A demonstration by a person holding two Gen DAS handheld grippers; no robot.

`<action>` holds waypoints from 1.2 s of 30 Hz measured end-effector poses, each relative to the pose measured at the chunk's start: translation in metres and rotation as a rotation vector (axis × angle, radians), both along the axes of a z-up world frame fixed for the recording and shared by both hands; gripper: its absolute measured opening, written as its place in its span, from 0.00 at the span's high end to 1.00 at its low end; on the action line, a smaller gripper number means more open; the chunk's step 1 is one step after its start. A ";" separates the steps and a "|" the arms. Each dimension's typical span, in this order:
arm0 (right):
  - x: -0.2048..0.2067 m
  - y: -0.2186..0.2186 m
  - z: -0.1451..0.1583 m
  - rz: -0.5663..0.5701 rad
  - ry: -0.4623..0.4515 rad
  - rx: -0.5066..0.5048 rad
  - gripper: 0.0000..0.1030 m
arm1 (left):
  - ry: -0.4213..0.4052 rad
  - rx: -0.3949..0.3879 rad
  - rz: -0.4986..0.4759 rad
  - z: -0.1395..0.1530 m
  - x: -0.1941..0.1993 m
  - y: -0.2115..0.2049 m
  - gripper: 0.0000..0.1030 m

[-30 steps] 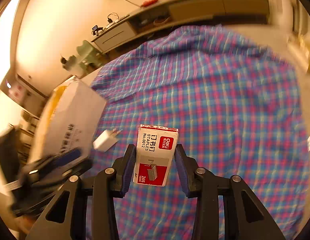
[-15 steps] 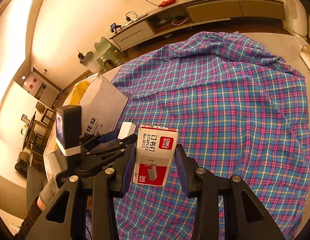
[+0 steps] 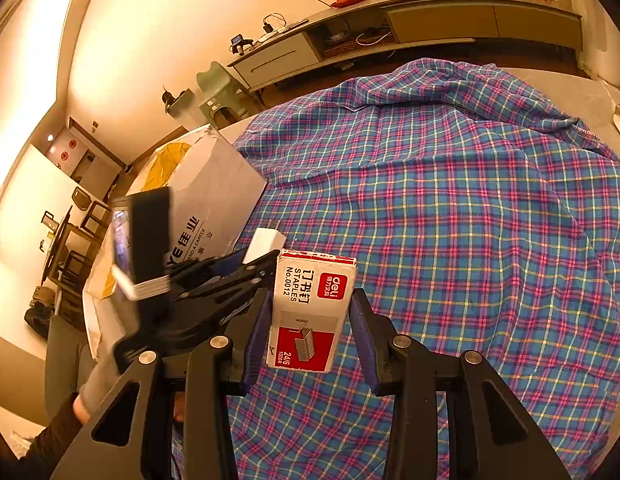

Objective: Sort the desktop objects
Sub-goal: 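Lift the charger and staples box and carry both over the cardboard box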

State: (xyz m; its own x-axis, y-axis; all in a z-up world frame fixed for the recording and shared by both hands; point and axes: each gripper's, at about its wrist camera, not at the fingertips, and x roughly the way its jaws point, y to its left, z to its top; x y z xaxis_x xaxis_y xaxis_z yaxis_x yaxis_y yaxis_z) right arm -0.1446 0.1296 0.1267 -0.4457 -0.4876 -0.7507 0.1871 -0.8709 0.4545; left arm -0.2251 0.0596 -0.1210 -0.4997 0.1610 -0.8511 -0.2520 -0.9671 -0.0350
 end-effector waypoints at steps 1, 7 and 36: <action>0.000 -0.001 0.000 0.000 0.001 0.003 0.60 | 0.010 0.004 -0.007 0.006 0.006 0.001 0.70; 0.005 -0.010 0.002 0.001 0.016 0.014 0.60 | 0.073 0.026 -0.028 0.041 0.042 0.003 0.70; 0.078 -0.089 0.097 0.077 0.217 0.106 0.60 | 0.174 0.185 -0.004 0.111 0.126 -0.069 0.70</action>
